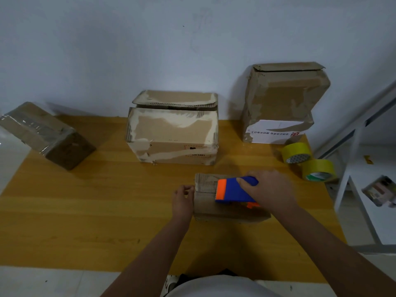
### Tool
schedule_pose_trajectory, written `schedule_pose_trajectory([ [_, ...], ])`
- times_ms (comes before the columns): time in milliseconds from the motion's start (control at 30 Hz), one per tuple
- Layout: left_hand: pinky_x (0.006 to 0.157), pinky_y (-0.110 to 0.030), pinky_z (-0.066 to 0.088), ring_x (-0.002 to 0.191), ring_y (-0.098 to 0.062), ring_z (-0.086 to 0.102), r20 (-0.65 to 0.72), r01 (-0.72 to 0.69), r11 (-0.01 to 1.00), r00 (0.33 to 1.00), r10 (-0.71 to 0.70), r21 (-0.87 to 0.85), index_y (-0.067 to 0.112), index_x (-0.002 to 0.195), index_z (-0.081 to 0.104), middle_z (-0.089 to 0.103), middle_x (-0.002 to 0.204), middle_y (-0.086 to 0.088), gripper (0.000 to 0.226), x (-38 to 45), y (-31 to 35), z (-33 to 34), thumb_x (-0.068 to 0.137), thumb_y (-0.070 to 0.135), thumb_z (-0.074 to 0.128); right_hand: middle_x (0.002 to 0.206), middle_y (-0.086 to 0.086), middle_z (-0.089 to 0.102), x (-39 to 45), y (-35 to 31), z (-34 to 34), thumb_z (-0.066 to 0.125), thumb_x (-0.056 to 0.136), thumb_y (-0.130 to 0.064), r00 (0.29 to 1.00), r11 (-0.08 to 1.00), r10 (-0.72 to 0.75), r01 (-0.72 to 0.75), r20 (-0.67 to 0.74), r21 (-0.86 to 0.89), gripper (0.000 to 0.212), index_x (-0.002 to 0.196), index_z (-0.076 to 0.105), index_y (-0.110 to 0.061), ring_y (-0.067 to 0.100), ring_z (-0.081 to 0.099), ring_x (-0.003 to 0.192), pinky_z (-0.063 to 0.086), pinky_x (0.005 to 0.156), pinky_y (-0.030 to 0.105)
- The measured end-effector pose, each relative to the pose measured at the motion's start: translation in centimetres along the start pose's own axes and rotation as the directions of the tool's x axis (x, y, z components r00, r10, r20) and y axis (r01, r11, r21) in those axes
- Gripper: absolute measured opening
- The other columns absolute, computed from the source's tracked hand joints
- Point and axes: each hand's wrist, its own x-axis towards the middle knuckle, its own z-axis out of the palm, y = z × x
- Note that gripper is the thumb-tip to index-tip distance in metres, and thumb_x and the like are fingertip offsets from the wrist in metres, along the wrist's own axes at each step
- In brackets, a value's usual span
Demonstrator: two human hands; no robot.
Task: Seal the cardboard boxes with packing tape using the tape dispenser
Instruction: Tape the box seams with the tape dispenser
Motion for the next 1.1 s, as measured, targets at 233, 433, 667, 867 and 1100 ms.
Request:
schedule_pose_trajectory([
  [233, 0.098, -0.04, 0.045, 0.133, -0.034, 0.043, 0.136, 0.139, 0.988, 0.98, -0.147, 0.063, 0.018, 0.148, 0.038, 0.027, 0.156, -0.01, 0.053, 0.4, -0.2, -2.2, 0.099, 0.026, 0.057, 0.074, -0.006, 0.059, 0.0, -0.1, -0.3, 0.046, 0.092, -0.059, 1.0, 1.0, -0.006, 0.006, -0.009, 0.03, 0.036, 0.097, 0.066, -0.03, 0.013, 0.057, 0.071, 0.038, 0.052, 0.025],
  [433, 0.085, -0.021, 0.05, 0.117, -0.008, 0.053, 0.24, -0.08, 0.993, 0.966, 0.099, -0.09, 0.031, 0.146, 0.043, 0.054, 0.132, 0.012, 0.046, -3.8, -0.5, -2.2, 0.102, 0.042, 0.046, 0.069, -0.01, 0.055, -0.2, -0.1, 0.0, 0.048, 0.091, -0.057, 0.999, 0.998, -0.019, 0.022, -0.05, 0.066, 0.033, 0.092, 0.067, -0.03, 0.01, 0.054, 0.068, 0.033, 0.049, 0.023],
  [667, 0.085, -0.018, 0.053, 0.117, 0.001, 0.055, 0.571, -0.193, 0.98, 0.801, 0.18, -0.038, 0.05, 0.141, 0.019, 0.049, 0.143, 0.008, 0.067, -3.5, -0.4, -2.7, 0.092, 0.043, 0.064, 0.067, -0.011, 0.053, -0.3, -0.2, -0.1, 0.048, 0.091, -0.058, 0.998, 0.999, -0.013, 0.017, -0.063, 0.05, 0.034, 0.089, 0.065, -0.029, 0.009, 0.053, 0.065, 0.032, 0.048, 0.021],
  [867, 0.123, -0.043, -0.006, 0.15, -0.019, -0.019, 0.558, -0.69, 0.489, 0.722, 0.409, 0.534, 0.017, 0.154, -0.019, -0.027, 0.161, -0.003, 0.119, -1.1, 0.9, -3.5, 0.082, 0.069, 0.059, 0.072, -0.008, 0.059, -0.3, -0.1, 0.0, 0.049, 0.091, -0.057, 0.999, 0.997, -0.015, 0.018, -0.045, 0.071, 0.032, 0.091, 0.065, -0.03, 0.011, 0.058, 0.069, 0.046, 0.056, 0.027],
  [1100, 0.117, -0.046, -0.021, 0.146, -0.028, -0.029, 0.731, -0.796, 0.037, 0.572, 0.373, 0.604, 0.007, 0.153, -0.018, -0.022, 0.162, -0.013, 0.126, 0.8, 3.4, 0.2, 0.076, 0.087, 0.042, 0.068, -0.009, 0.058, -0.3, 0.1, 0.0, 0.048, 0.091, -0.059, 0.997, 0.999, -0.019, 0.022, -0.075, 0.044, 0.034, 0.089, 0.067, -0.031, 0.007, 0.054, 0.062, 0.04, 0.048, 0.024],
])
